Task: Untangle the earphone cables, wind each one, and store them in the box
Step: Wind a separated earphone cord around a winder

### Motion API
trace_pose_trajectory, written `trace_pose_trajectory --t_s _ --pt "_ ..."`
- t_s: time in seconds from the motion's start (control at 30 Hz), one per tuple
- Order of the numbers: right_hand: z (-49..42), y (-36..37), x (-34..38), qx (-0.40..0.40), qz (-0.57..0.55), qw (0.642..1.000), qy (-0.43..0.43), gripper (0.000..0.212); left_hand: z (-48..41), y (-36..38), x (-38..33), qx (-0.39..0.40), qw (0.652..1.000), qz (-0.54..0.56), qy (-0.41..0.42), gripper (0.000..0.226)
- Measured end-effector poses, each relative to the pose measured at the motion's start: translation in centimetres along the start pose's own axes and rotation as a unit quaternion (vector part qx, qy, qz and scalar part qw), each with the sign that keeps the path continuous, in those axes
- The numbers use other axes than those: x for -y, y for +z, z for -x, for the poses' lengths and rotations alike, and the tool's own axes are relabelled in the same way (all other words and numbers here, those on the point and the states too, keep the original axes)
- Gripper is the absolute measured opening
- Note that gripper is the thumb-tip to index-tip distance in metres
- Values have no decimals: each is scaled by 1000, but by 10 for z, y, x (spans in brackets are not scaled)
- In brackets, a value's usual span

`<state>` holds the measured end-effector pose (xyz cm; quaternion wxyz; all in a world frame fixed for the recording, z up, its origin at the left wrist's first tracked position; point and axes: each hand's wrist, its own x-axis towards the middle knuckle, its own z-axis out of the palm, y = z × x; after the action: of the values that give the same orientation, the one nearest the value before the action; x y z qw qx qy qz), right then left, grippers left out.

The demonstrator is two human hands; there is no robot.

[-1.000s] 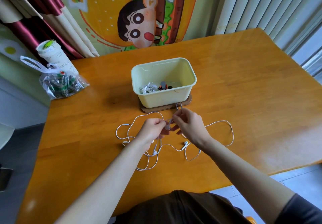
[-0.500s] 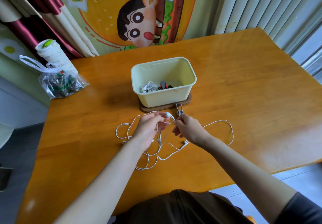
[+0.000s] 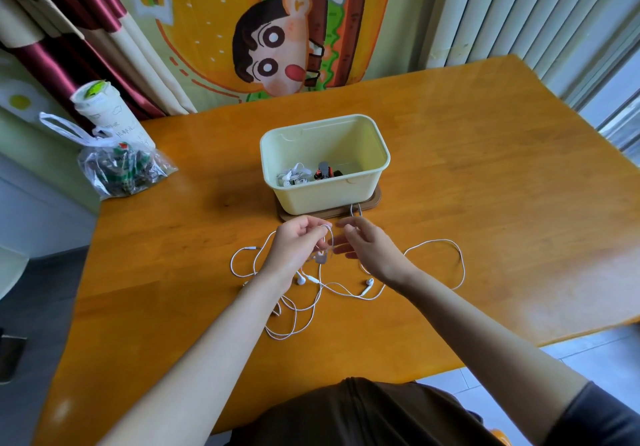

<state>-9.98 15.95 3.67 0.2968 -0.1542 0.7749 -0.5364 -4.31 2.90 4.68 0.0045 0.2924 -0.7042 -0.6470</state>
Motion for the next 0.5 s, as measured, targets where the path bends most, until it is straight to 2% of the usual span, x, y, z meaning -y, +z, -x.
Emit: trace_pose_trajectory --t_s 0.13,0.23,0.37,0.43,0.5 --pt "2 0 2 82 60 993 -59 16 -1 -2 -3 1 999 -39 31 13" --pt "0 -1 0 44 104 990 -85 18 -2 -4 -2 2 998 -51 36 13" --pt "-3 -1 -1 -30 -8 999 -40 22 -4 -8 4 16 990 -135 34 5" --pt "-3 2 -1 -36 -34 998 -36 22 -5 -8 8 32 983 -177 23 12" --pt "-1 5 -1 -26 -42 998 -37 19 -4 -7 9 42 987 -154 -3 19"
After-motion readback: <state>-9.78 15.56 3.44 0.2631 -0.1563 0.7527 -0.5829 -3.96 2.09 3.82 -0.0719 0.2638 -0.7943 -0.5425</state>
